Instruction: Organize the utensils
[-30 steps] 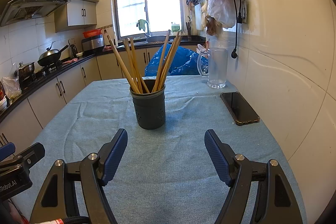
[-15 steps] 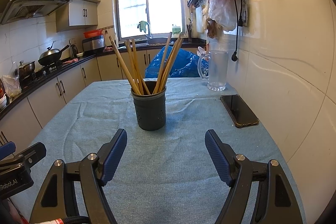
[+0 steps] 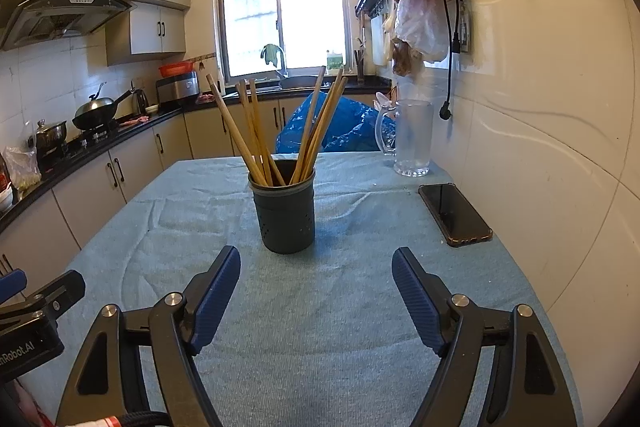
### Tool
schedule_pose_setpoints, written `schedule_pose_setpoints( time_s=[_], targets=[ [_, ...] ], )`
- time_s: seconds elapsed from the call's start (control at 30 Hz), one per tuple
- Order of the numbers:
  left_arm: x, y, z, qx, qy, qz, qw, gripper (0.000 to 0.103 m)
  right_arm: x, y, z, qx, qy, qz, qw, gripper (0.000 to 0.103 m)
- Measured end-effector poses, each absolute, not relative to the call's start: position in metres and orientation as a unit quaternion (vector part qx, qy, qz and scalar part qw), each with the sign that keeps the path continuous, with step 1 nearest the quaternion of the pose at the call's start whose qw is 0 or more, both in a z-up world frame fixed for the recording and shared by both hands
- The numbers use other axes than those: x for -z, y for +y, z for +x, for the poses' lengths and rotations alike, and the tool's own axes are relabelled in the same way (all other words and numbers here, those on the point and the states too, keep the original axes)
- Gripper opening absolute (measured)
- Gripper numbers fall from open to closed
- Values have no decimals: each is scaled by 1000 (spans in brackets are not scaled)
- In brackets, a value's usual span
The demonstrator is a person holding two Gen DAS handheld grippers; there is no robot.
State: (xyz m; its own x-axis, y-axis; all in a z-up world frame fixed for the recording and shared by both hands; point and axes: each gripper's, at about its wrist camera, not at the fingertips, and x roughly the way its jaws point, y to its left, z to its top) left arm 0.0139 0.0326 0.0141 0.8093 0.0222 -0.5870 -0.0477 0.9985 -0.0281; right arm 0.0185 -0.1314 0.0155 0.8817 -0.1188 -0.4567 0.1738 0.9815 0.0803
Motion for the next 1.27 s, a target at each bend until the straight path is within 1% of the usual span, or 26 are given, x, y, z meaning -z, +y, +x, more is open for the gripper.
schedule_pose_setpoints(
  time_s=[0.67, 1.27],
  targets=[
    [-13, 31, 17, -9, 320, -22, 947, 103, -14, -134, 20, 75, 233, 60, 968, 85],
    [-4, 23, 36, -2, 337, -11, 941, 103, 1, -137, 31, 69, 268, 69, 958, 85]
  ],
)
